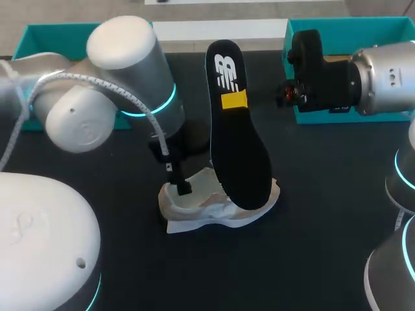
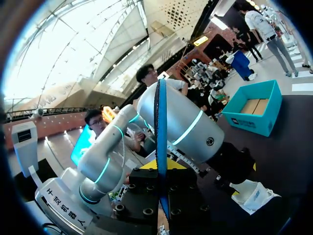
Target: Take the shoe out of the shoebox, open the shoe tongue, remove and reinsert the insole, then place the shoe into the shoebox
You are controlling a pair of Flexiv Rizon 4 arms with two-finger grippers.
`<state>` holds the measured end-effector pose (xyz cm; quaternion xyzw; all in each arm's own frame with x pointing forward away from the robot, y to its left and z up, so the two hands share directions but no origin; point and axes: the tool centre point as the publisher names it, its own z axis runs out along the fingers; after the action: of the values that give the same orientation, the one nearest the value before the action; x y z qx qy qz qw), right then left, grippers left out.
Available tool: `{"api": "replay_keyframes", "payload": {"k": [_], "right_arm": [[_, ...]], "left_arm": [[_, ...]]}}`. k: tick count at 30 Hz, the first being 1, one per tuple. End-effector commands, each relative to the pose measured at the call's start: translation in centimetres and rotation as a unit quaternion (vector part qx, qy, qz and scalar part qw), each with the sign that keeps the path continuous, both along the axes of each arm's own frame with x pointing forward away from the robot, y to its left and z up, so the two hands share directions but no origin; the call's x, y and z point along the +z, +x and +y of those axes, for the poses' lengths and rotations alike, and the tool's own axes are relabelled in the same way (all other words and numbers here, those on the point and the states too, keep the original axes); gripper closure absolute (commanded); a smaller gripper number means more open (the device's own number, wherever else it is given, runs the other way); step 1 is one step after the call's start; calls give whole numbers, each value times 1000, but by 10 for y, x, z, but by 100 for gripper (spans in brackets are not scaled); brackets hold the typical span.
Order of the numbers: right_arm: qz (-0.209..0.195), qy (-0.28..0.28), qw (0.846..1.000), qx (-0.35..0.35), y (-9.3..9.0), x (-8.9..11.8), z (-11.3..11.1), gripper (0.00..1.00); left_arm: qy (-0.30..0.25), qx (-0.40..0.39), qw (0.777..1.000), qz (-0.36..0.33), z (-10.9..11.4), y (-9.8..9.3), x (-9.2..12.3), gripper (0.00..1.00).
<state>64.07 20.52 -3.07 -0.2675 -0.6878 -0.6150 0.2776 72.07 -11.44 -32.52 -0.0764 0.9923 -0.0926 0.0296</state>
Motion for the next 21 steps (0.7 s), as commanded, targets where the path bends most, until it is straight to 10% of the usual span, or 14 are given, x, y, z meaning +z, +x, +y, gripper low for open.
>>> {"api": "replay_keyframes", "payload": {"k": [1, 13, 21], "right_arm": [[1, -2, 1000, -1, 0, -1, 3, 100], [1, -2, 1000, -1, 0, -1, 3, 100], [1, -2, 1000, -1, 0, -1, 3, 100]], "left_arm": [[20, -1, 1000, 9, -30, 16, -21, 4], [30, -11, 999, 21, -52, 28, -56, 50], [32, -16, 999, 33, -51, 21, -64, 64]]}}
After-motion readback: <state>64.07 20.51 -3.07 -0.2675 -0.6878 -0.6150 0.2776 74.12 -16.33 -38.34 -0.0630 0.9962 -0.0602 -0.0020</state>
